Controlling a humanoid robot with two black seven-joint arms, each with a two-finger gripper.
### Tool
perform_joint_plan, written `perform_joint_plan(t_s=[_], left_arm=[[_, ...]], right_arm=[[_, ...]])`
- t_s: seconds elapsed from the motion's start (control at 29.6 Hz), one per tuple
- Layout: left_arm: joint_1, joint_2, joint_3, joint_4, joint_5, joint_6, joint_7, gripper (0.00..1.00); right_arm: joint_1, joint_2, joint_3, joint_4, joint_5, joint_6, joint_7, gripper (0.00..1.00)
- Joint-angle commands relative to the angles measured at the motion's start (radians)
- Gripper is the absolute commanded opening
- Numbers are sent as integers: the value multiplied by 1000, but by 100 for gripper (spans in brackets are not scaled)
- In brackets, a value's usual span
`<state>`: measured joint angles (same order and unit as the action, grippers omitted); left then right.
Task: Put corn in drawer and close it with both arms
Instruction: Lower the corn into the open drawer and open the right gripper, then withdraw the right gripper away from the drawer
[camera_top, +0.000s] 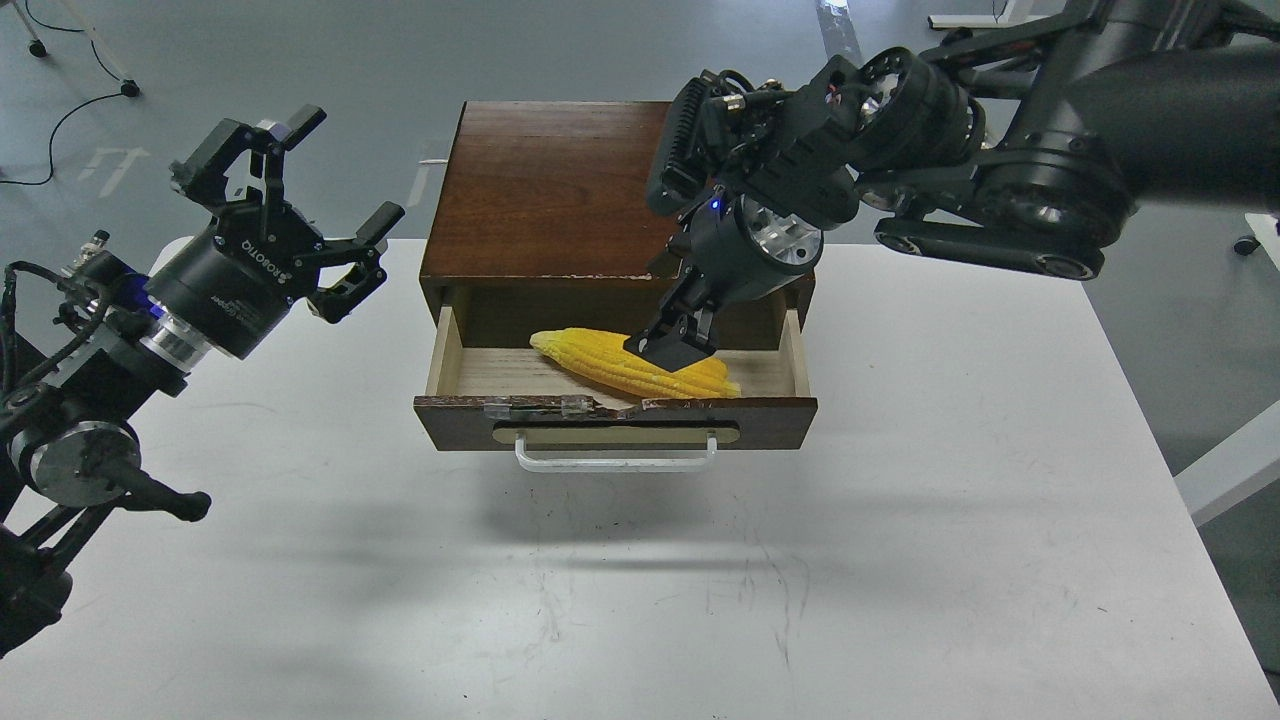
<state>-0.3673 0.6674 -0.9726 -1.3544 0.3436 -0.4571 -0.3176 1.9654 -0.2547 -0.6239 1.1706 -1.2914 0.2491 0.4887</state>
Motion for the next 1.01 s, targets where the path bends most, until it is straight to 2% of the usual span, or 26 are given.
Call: perform_joint_plan(t_s=[0.0,0.13,0.17,0.3,0.37,0.47,0.51,0.54,0.61,0.67,0.71,0.78,0.91,0.98], left_arm=[[1,0,0,0,0,-2,0,99],[1,-2,0,0,0,-2,0,99],[1,-2,0,0,0,-2,0,99],[2,-3,2,0,2,0,-24,99],[2,-3,2,0,2,5,-29,99],[2,-3,3,1,2,8,-29,99],[2,-3,3,1,3,8,-31,99],[2,-3,3,1,3,8,-31,99],[2,-3,3,1,3,9,-37,99],[2,-3,3,5,3,11,-60,99],[2,-3,3,5,3,11,-60,99],[2,0,5,9,6,15,-99,99],[1,29,3,9,20,5,-133,99],[-7,52,3,9,72,-9,-170,99]], right_arm=[[10,-112,58,11,111,1,0,94],[-29,-294,118,20,434,1,0,96],[-30,-294,118,20,435,1,0,96],[-248,-464,237,24,752,-1,0,96],[-342,-512,300,27,808,-1,0,96],[-591,-589,505,24,918,-1,0,96],[-696,-597,577,21,985,-1,0,96],[-697,-597,578,21,986,-1,0,96],[-886,-597,714,11,1131,-1,0,96],[-998,-594,780,9,1214,-1,0,96],[-999,-594,780,9,1215,-1,0,96],[-1107,-583,814,9,1286,1,0,96],[-1185,-551,828,-3,1321,2,0,97],[-1201,-543,831,-12,1321,2,0,97]])
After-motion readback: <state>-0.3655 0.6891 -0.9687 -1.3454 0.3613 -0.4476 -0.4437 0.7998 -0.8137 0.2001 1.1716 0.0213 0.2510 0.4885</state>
